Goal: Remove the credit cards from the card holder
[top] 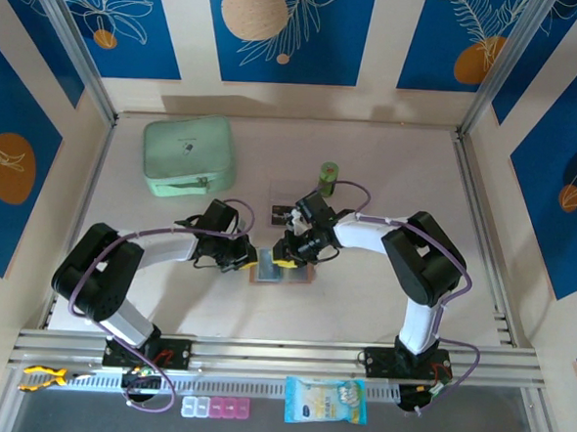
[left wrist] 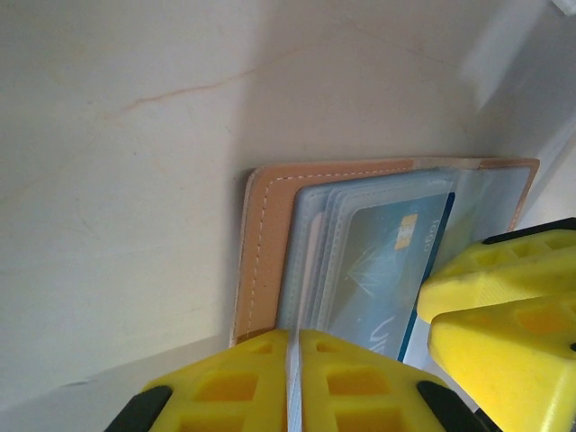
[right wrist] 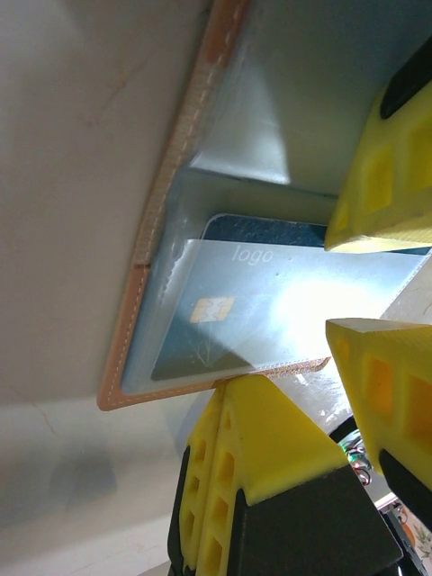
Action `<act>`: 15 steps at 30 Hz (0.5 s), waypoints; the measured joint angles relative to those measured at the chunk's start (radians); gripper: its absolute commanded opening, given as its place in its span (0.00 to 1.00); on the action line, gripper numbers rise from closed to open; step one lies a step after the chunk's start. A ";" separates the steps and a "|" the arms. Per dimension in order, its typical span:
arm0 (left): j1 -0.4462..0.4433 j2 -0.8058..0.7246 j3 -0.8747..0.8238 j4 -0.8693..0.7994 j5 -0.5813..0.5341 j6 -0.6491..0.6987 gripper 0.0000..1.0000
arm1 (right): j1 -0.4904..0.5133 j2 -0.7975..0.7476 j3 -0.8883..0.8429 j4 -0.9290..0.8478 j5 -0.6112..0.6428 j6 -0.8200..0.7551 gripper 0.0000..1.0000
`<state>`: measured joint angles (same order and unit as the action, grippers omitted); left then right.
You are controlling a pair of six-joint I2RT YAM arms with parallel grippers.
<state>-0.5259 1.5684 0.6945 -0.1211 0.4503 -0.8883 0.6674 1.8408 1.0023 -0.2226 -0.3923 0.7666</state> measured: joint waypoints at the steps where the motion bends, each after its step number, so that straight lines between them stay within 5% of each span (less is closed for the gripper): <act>1: 0.000 0.000 0.000 0.000 0.000 0.000 0.12 | 0.002 0.002 0.002 -0.002 0.002 0.000 0.26; 15: 0.000 -0.008 0.004 -0.050 -0.015 0.007 0.11 | 0.014 -0.027 0.015 -0.060 0.094 -0.024 0.25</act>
<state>-0.5259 1.5600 0.6983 -0.1711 0.4351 -0.8810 0.6815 1.8141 1.0172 -0.2821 -0.2981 0.7429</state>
